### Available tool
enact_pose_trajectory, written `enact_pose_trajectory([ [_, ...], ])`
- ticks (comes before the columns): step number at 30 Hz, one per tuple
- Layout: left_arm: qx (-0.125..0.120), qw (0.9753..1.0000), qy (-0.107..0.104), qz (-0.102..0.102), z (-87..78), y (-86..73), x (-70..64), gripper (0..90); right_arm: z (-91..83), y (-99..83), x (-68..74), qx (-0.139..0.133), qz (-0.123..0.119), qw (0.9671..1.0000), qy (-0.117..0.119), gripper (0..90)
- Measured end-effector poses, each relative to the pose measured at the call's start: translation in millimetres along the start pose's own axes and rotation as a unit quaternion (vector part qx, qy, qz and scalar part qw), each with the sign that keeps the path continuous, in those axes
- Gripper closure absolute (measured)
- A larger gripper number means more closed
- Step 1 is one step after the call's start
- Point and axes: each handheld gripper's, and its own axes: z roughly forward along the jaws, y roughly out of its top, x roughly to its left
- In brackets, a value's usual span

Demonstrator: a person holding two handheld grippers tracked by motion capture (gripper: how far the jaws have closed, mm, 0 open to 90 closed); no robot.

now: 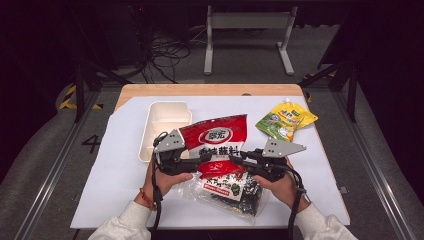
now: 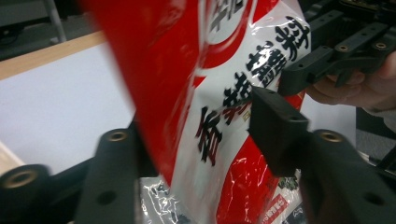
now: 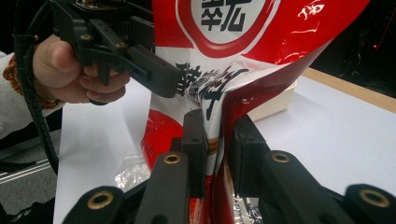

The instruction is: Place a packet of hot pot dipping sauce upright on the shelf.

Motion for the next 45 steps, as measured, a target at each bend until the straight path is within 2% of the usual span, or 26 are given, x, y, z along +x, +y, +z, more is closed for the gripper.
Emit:
enact_pose_trajectory([
  [1, 0.000, 1.0000, -0.002, 0.006, 0.0, 0.4, -0.6, 57.9, 0.4, 0.2, 1.1, 0.000, 0.000, 1.0000, 0.000, 77.8],
  [3, -0.001, 0.9999, -0.005, 0.013, -1.1, 1.3, -1.1, 63.9, 0.8, 0.3, 1.9, -0.001, 0.001, 1.0000, 0.001, 77.8],
  [5, -0.002, 0.9997, -0.003, 0.023, -3.3, 2.0, -1.5, 74.9, 0.8, 0.4, 1.8, -0.003, 0.003, 1.0000, 0.000, 77.8],
  [6, -0.002, 0.9997, -0.003, 0.023, -3.3, 2.0, -1.5, 80.9, 0.8, 0.4, 1.8, -0.003, 0.003, 1.0000, 0.000, 77.8],
  [7, -0.005, 0.9996, -0.003, 0.027, -4.6, 1.9, -1.2, 80.9, 0.8, 0.2, 1.5, -0.003, 0.005, 1.0000, 0.001, 77.7],
  [8, -0.010, 0.9997, -0.010, 0.020, -5.3, 1.5, -1.6, 87.0, 1.1, 0.1, 1.5, -0.003, 0.006, 1.0000, 0.002, 77.7],
  [9, -0.009, 0.9997, -0.009, 0.023, -5.5, 1.5, -1.5, 89.5, 1.9, -0.1, 2.1, -0.003, 0.007, 1.0000, 0.002, 77.6],
  [15, -0.012, 0.9994, -0.010, 0.032, -11.4, 4.7, -0.5, 89.9, 6.1, -1.3, 4.0, 0.004, 0.009, 1.0000, 0.000, 74.4],
  [17, -0.009, 0.9989, -0.004, 0.045, -14.6, 8.0, -1.3, 89.9, 6.9, -1.3, 5.1, 0.007, 0.006, 1.0000, -0.001, 72.3],
  [19, -0.010, 0.9990, -0.008, 0.044, -16.4, 8.6, -1.2, 89.9, 7.3, -0.9, 5.0, 0.015, 0.006, 0.9999, -0.001, 68.7],
  [24, -0.014, 0.9990, -0.006, 0.042, -19.6, 12.3, 0.7, 90.0, 3.7, -0.2, 2.0, 0.012, 0.014, 0.9998, -0.007, 64.6],
  [29, -0.013, 0.9984, 0.002, 0.055, -26.1, 24.2, 3.8, 89.9, 0.9, -2.6, 0.4, 0.023, 0.019, 0.9993, -0.021, 54.0],
  [32, -0.011, 0.9980, 0.008, 0.062, -32.5, 31.4, 11.5, 90.0, -5.0, -4.3, -2.7, 0.023, 0.028, 0.9989, -0.031, 49.1],
  [37, -0.008, 0.9977, 0.021, 0.064, -44.5, 38.6, 31.3, 89.9, -19.2, -8.0, -9.8, 0.019, 0.043, 0.9974, -0.055, 46.6],
  [45, -0.015, 0.9974, 0.043, 0.056, -57.5, 42.0, 60.4, 89.9, -40.1, -17.3, -13.7, 0.024, 0.058, 0.9944, -0.085, 42.8],
])
